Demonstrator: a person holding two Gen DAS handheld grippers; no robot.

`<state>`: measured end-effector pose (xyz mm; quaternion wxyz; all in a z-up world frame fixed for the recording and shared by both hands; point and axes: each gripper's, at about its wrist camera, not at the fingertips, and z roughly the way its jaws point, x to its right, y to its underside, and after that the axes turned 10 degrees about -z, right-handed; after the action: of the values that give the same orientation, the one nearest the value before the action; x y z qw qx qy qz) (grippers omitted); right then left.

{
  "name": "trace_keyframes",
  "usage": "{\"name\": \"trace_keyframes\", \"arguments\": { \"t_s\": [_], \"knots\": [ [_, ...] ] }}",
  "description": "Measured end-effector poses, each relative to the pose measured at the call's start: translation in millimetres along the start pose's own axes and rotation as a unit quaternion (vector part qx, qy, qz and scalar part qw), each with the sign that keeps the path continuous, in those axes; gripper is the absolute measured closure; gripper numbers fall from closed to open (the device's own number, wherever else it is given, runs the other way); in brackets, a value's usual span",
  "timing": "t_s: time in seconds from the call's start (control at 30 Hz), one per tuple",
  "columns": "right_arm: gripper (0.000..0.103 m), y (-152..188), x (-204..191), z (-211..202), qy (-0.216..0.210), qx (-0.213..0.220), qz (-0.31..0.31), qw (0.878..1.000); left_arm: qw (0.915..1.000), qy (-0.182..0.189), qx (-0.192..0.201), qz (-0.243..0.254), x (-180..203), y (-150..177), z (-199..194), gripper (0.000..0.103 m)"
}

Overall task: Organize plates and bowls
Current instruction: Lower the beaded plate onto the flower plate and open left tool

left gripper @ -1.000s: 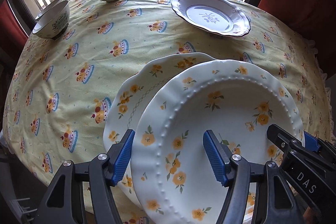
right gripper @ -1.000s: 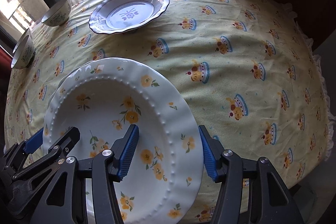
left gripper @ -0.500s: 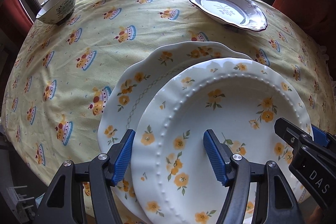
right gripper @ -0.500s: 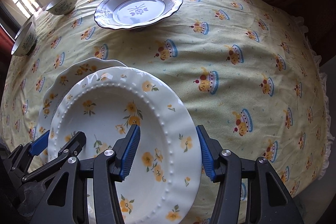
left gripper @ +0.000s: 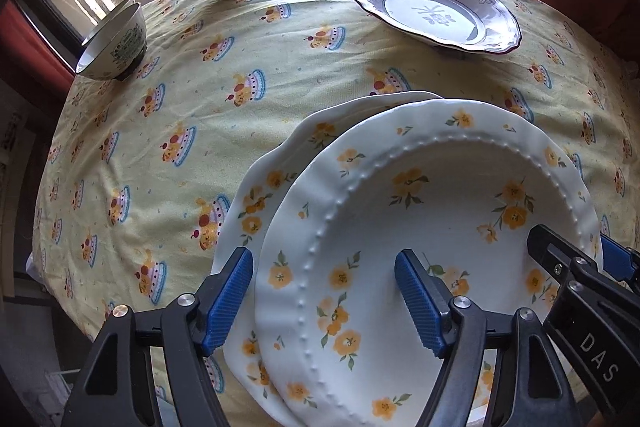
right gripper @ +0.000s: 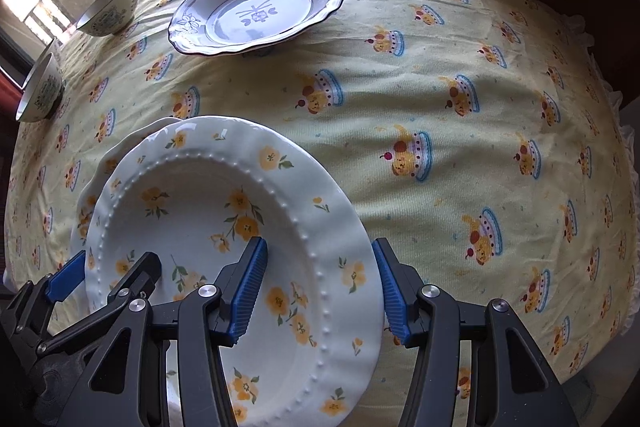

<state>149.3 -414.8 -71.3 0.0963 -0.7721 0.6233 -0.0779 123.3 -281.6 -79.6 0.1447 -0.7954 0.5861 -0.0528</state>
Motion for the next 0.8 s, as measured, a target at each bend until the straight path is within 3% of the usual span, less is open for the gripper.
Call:
{"name": "trace_keyframes", "arguments": {
  "t_s": [0.13,0.3,0.4,0.57,0.8],
  "knots": [
    [0.045,1.4,-4.2,-4.0,0.000,-0.002,-0.015,1.000,0.9998,-0.007,-0.015,0.014,-1.4,2.7,1.8,0.027],
    [0.045,11.0,-0.7,-7.5,-0.018,-0.009,-0.026,0.999,0.9995,0.025,0.004,-0.021,-15.6,4.0,-11.3,0.027],
    [0.053,12.2,-1.1,-0.8,-0.016,-0.025,-0.026,0.999,0.9989,0.027,-0.002,-0.039,-22.6,4.7,-11.9,0.027],
    [0.053,7.3,-12.8,5.7,-0.016,-0.034,-0.042,0.998,0.9976,0.033,-0.012,-0.060,-29.9,9.0,-15.8,0.026],
    [0.050,4.9,-16.3,8.7,-0.013,-0.038,-0.024,0.999,0.9983,0.042,-0.008,-0.040,-33.0,8.9,-20.6,0.026]
  ]
}}
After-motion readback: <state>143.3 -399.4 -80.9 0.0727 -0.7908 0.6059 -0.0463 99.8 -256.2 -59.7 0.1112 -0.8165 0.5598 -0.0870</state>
